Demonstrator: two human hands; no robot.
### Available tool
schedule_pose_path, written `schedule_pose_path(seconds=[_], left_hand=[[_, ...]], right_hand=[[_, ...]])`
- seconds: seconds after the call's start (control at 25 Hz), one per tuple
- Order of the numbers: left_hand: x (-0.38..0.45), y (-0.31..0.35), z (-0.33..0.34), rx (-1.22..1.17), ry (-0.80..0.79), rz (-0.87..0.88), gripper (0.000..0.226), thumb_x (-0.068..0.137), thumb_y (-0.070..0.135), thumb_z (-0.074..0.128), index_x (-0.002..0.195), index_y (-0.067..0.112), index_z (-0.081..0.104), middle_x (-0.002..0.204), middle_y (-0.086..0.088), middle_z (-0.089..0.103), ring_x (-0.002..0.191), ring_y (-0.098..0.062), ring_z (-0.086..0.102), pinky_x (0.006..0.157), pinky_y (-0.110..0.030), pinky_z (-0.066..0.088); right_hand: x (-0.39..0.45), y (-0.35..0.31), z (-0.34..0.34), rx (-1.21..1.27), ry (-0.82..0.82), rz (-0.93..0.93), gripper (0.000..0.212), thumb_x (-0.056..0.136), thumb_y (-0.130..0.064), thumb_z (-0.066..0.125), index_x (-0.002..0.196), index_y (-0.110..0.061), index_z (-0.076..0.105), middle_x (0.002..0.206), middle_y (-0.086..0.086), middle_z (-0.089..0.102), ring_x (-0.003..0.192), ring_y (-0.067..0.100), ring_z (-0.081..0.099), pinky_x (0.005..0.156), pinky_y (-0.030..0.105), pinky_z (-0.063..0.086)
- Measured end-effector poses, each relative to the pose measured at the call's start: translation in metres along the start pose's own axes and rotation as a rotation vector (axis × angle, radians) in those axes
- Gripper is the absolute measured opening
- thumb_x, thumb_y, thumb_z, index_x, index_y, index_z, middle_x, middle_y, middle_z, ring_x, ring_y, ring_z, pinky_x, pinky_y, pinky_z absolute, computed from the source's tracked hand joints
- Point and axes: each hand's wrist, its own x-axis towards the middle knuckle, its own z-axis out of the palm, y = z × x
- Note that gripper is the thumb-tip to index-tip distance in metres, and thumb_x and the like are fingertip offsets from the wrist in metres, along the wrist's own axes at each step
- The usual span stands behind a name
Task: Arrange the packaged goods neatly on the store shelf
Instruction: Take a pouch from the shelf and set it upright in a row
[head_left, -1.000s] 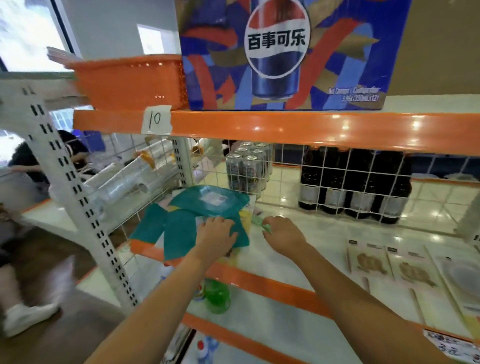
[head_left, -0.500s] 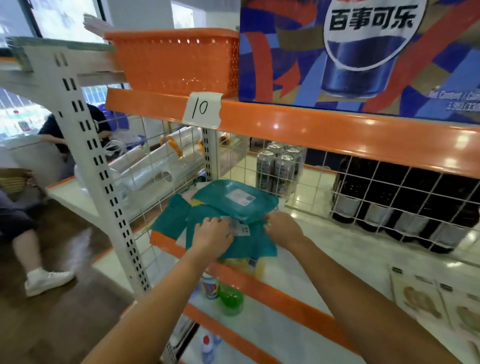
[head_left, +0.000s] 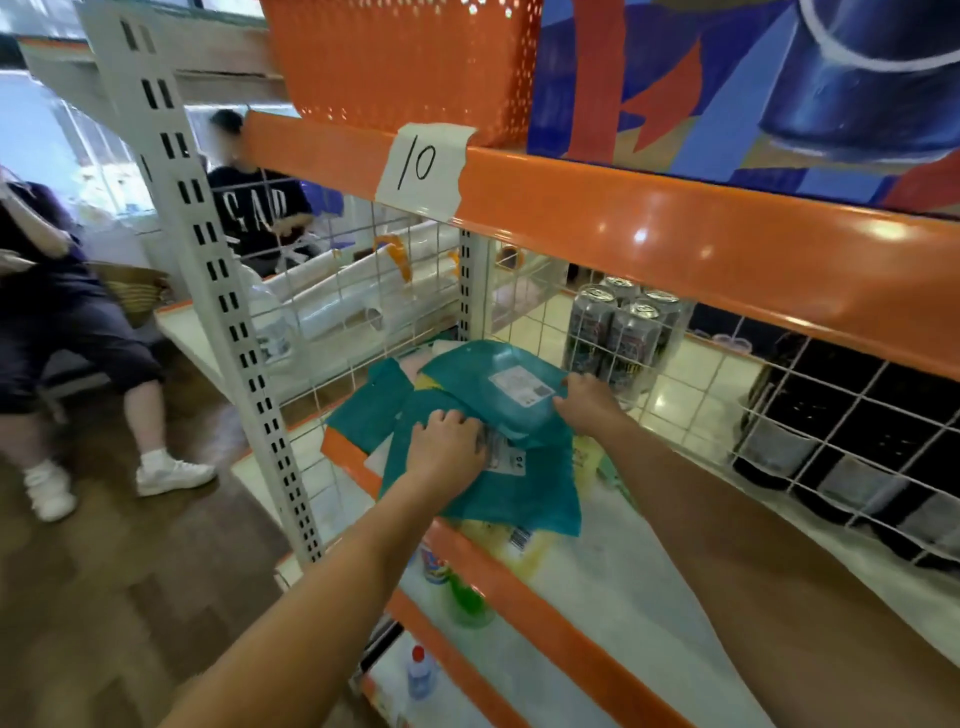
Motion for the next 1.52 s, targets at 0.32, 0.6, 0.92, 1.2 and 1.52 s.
schedule_pose_path(seconds=[0.32,0.6,0.92,1.2,1.52], left_hand=[[0.010,-0.006,0.014,-0.066,0.057,-0.044,0.040,0.099,0.038,0.036,0.136,0.023,0.044,0.138,0.000,0.042,0.126,-0.022,0.037,0.103,-0.042,0.032],[0.011,-0.006,0.012,-0.066,0.040,-0.055,0.041,0.099,0.038,0.036,0.136,0.023,0.044,0.138,0.001,0.040,0.128,-0.021,0.036,0.103,-0.042,0.033],[0.008,-0.001,0.006,-0.036,0.038,-0.066,0.037,0.096,0.030,0.044,0.130,0.015,0.049,0.134,-0.004,0.045,0.123,-0.025,0.040,0.101,-0.040,0.034],[-0.003,-0.016,-0.006,0.024,0.020,-0.075,0.036,0.094,0.030,0.047,0.127,0.015,0.052,0.125,-0.007,0.049,0.119,-0.027,0.042,0.099,-0.039,0.035],[-0.004,-0.017,-0.010,0.047,0.004,-0.087,0.033,0.096,0.023,0.042,0.126,0.014,0.051,0.122,-0.010,0.050,0.117,-0.028,0.044,0.096,-0.039,0.036]], right_hand=[[0.034,-0.007,0.011,0.037,-0.076,0.038,0.050,0.096,-0.041,0.046,0.130,-0.005,0.046,0.125,0.015,0.054,0.108,0.030,0.056,0.076,0.033,0.044],[0.043,-0.010,0.018,0.123,-0.103,0.072,0.059,0.098,-0.035,0.040,0.144,-0.002,0.027,0.143,0.019,0.038,0.124,0.035,0.045,0.097,0.040,0.042],[0.026,-0.014,-0.003,0.169,-0.085,0.141,0.047,0.095,-0.028,0.048,0.132,-0.001,0.044,0.122,0.016,0.053,0.094,0.025,0.052,0.068,0.027,0.042],[0.020,-0.011,-0.015,0.413,-0.275,0.116,0.032,0.100,-0.017,0.039,0.123,0.003,0.049,0.125,0.019,0.053,0.115,0.031,0.055,0.095,0.037,0.046],[0.021,-0.001,-0.010,0.795,-0.363,0.239,0.023,0.096,-0.021,0.050,0.110,-0.003,0.051,0.118,0.017,0.056,0.110,0.033,0.056,0.096,0.043,0.047]])
